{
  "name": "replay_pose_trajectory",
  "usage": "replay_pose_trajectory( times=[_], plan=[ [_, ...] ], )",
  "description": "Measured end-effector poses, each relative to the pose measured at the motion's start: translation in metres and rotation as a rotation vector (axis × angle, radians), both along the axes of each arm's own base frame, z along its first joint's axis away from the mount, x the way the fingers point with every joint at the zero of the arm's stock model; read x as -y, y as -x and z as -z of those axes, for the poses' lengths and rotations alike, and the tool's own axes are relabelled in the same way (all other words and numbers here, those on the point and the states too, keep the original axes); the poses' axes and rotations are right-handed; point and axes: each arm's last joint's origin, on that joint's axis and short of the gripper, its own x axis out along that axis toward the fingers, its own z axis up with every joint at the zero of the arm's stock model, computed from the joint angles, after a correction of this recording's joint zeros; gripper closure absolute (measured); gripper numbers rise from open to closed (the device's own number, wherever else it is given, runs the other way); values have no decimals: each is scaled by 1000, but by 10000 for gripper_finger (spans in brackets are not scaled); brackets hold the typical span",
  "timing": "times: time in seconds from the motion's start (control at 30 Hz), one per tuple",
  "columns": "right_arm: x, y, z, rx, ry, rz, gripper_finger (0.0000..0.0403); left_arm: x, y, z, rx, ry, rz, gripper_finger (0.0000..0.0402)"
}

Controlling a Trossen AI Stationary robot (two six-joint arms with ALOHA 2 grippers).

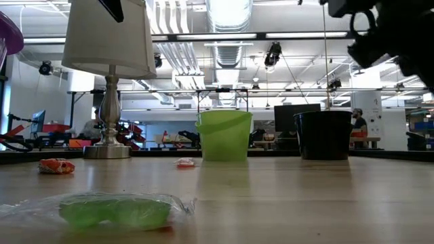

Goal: Sort candy
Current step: Put the orange chocolate into the green bucket

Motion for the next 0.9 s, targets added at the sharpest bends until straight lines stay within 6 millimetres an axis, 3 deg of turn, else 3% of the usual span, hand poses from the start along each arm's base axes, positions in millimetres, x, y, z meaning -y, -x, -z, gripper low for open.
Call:
replay_pose_trajectory(
  times=[0.3,0.63,0.9],
  plan=[
    [-37,13,17,-116,10,53,207,0,0,0,0,0,0,279],
    [-88,14,32,99,-27,20,206,0,0,0,-1,0,0,279],
    [-117,33,36,118,12,64,206,0,0,0,-1,0,0,279]
  ],
)
